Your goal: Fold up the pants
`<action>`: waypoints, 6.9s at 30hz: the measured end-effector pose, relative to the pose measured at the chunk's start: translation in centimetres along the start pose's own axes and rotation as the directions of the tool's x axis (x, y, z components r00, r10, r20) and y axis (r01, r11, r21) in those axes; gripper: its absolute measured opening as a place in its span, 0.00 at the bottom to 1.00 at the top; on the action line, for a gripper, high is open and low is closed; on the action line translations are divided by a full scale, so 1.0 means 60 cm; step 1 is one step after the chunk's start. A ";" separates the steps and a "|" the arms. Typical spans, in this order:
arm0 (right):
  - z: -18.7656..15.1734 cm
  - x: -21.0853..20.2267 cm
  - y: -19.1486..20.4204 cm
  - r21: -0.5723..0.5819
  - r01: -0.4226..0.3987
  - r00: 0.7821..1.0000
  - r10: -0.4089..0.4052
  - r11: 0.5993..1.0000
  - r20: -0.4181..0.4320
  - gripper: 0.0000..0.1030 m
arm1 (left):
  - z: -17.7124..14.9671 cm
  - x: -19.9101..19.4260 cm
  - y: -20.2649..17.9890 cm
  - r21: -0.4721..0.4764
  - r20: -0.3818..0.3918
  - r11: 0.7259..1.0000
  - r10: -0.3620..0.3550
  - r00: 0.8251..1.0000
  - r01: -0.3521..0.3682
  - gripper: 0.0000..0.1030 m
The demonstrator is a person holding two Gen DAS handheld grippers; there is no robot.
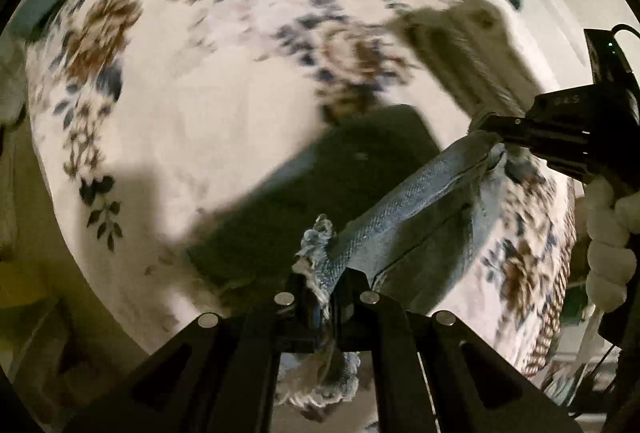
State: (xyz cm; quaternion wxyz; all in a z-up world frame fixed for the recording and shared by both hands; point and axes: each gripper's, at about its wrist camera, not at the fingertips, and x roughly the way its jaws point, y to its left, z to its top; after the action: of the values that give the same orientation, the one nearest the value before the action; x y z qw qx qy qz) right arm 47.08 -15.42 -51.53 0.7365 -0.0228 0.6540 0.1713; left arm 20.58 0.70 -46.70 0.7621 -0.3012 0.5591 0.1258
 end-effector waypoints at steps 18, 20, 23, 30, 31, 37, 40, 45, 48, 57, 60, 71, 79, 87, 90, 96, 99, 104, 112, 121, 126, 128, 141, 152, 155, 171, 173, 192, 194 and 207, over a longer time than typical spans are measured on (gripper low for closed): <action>-0.064 0.063 0.006 -0.105 -0.094 0.990 0.081 0.990 -0.119 0.82 | -0.057 0.007 0.148 -0.355 0.164 0.931 -0.028 0.986 0.085 0.73; -0.085 0.047 -0.045 -0.055 -0.122 0.987 0.116 0.991 -0.112 0.94 | -0.073 -0.002 0.139 -0.368 0.189 0.923 -0.043 0.981 0.111 0.73; -0.109 0.043 -0.126 0.018 -0.158 0.979 0.159 0.987 -0.125 0.95 | -0.115 -0.013 0.114 -0.418 0.207 0.894 -0.081 0.975 0.163 0.73; -0.116 0.084 -0.200 -0.036 -0.216 0.965 0.208 0.976 -0.157 0.95 | -0.254 0.013 0.045 -0.634 0.275 0.709 -0.167 0.947 0.309 0.73; -0.116 0.095 -0.210 -0.024 -0.244 0.958 0.237 0.969 -0.163 0.95 | -0.266 0.020 0.039 -0.659 0.288 0.680 -0.166 0.943 0.321 0.73; -0.120 0.146 -0.240 0.049 -0.344 0.919 0.346 0.938 -0.186 0.95 | -0.332 0.064 0.013 -0.750 0.336 0.547 -0.169 0.927 0.371 0.73; -0.119 0.158 -0.245 0.061 -0.365 0.911 0.370 0.929 -0.183 0.95 | -0.343 0.092 0.008 -0.772 0.336 0.513 -0.173 0.926 0.376 0.73; -0.117 0.168 -0.237 0.064 -0.392 0.901 0.397 0.918 -0.176 0.95 | -0.348 0.088 0.004 -0.798 0.376 0.444 -0.162 0.912 0.408 0.73; -0.116 0.165 -0.226 0.048 -0.405 0.896 0.407 0.913 -0.180 0.95 | -0.361 0.086 -0.006 -0.808 0.375 0.419 -0.177 0.910 0.415 0.73; -0.113 0.175 -0.218 0.060 -0.386 0.903 0.390 0.921 -0.179 0.95 | -0.350 0.170 0.020 -0.870 0.418 0.206 -0.173 0.892 0.448 0.88; -0.110 0.174 -0.214 0.064 -0.398 0.902 0.403 0.915 -0.154 0.95 | -0.341 0.140 0.031 -0.845 0.492 0.171 -0.120 0.862 0.506 0.88; -0.140 0.127 -0.207 0.079 -0.393 0.920 0.392 0.916 0.023 0.21 | -0.293 0.109 0.114 -0.814 0.503 0.276 -0.103 0.858 0.511 0.20; -0.268 0.122 -0.204 0.127 -0.439 0.892 0.448 0.890 -0.061 0.20 | -0.343 0.076 0.193 -0.761 0.504 0.403 -0.127 0.854 0.509 0.20; -0.265 0.201 -0.224 0.182 -0.546 0.816 0.568 0.818 -0.108 0.53 | -0.349 0.116 0.203 -0.731 0.581 0.340 -0.145 0.801 0.592 0.33; -0.256 0.204 -0.213 0.202 -0.584 0.792 0.607 0.786 -0.072 0.68 | -0.347 0.115 0.193 -0.723 0.595 0.342 -0.132 0.793 0.600 0.40; -0.257 0.208 -0.186 0.257 -0.542 0.831 0.557 0.800 0.019 0.46 | -0.325 0.112 0.200 -0.723 0.599 0.364 -0.092 0.795 0.587 0.36; -0.263 0.195 -0.181 0.288 -0.518 0.847 0.531 0.805 0.037 0.34 | -0.306 0.100 0.198 -0.724 0.580 0.406 -0.080 0.811 0.558 0.21; -0.257 0.123 -0.135 0.229 -0.482 0.873 0.485 0.846 0.046 0.28 | -0.263 0.028 0.175 -0.690 0.554 0.513 -0.081 0.829 0.511 0.19; -0.204 -0.073 -0.144 0.245 -0.493 0.870 0.483 0.835 0.104 0.26 | -0.126 -0.132 0.081 -0.583 0.482 0.669 -0.172 0.859 0.461 0.19; -0.049 -0.386 -0.197 0.298 -0.571 0.797 0.431 0.765 0.423 0.26 | 0.174 -0.255 -0.133 -0.337 0.466 0.694 -0.463 0.754 0.636 0.18; 0.084 -0.510 -0.235 0.301 -0.613 0.711 0.344 0.730 0.613 0.26 | 0.384 -0.268 -0.277 -0.165 0.406 0.663 -0.629 0.663 0.730 0.18; 0.138 -0.526 -0.257 0.313 -0.619 0.682 0.296 0.720 0.669 0.26 | 0.450 -0.250 -0.329 -0.099 0.374 0.667 -0.663 0.649 0.738 0.19; 0.171 -0.180 -0.415 0.566 -0.607 0.753 0.177 0.558 0.634 0.26 | 0.534 0.142 -0.355 -0.043 0.000 0.823 -0.567 0.824 0.566 0.20; 0.172 -0.121 -0.425 0.628 -0.563 0.809 0.204 0.537 0.551 0.45 | 0.522 0.127 -0.381 0.163 -0.146 0.890 -0.405 0.903 0.426 0.35; 0.170 -0.124 -0.421 0.641 -0.517 0.835 0.167 0.568 0.525 0.47 | 0.521 0.108 -0.394 0.237 -0.121 0.896 -0.355 0.927 0.375 0.58; 0.132 -0.278 -0.283 0.581 0.219 0.885 -0.410 0.784 0.220 0.94 | 0.447 0.001 -0.429 0.584 0.182 0.796 0.063 0.981 -0.160 0.91; 0.122 -0.313 -0.258 0.568 0.251 0.864 -0.446 0.784 0.233 1.00 | 0.426 -0.036 -0.438 0.607 0.214 0.772 0.070 0.974 -0.189 0.91; -0.169 -0.741 0.035 0.467 0.242 0.696 -0.488 0.851 0.527 1.00 | 0.201 -0.495 -0.433 0.643 0.409 0.734 -0.084 0.909 -0.221 0.91; -0.214 -0.784 0.066 0.449 0.231 0.684 -0.473 0.863 0.555 1.00 | 0.180 -0.535 -0.422 0.635 0.419 0.742 -0.099 0.902 -0.214 0.91; -0.401 -0.948 0.201 0.443 0.231 0.607 -0.485 0.866 0.630 1.00 | 0.097 -0.683 -0.368 0.637 0.430 0.754 -0.176 0.885 -0.159 0.91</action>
State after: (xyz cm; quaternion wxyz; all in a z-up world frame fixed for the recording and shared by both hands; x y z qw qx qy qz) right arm 15.78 -22.92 2.55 0.9457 0.0331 0.3094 -0.0945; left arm 22.68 -7.23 -0.50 0.9301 0.0219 0.3665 -0.0135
